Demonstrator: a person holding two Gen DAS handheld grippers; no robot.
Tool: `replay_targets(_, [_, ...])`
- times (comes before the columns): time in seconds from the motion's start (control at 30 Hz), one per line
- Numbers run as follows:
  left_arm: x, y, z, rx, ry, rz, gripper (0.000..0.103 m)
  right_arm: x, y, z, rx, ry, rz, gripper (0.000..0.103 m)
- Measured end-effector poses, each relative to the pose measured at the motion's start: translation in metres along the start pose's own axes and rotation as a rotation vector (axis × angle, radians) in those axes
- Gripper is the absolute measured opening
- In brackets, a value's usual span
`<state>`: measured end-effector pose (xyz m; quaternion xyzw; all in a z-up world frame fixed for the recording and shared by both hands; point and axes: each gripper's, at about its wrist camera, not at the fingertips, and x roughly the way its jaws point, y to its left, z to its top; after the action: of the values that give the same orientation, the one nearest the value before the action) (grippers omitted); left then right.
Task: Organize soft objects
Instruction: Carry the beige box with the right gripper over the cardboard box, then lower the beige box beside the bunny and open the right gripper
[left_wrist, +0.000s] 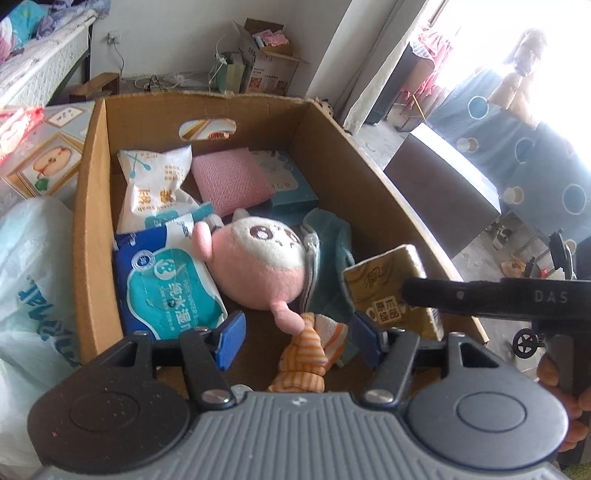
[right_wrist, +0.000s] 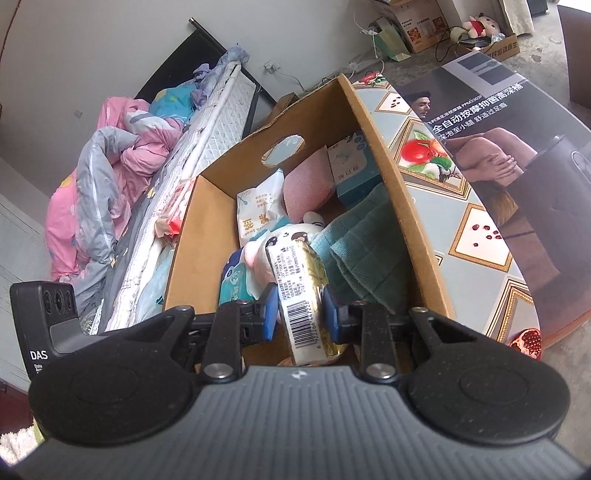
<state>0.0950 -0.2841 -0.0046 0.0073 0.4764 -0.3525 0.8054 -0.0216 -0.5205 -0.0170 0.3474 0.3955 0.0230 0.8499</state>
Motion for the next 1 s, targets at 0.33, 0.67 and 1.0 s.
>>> replay_targets(0.33, [-0.078,0.016,0.007,0.119,-0.201,0.096,0.069,0.057,0.035,0.004,-0.045,0.182,0.06,0.026])
replay_targets(0.67, [-0.094,0.042,0.0,0.126,-0.234,0.128,0.069,0.127,0.072,0.012,-0.244,0.342,-0.071,0.03])
replay_targets(1.0, [-0.101,0.064,-0.012,0.128,-0.231,0.144,0.069,0.126,0.051,0.007,-0.094,0.353,-0.072,0.025])
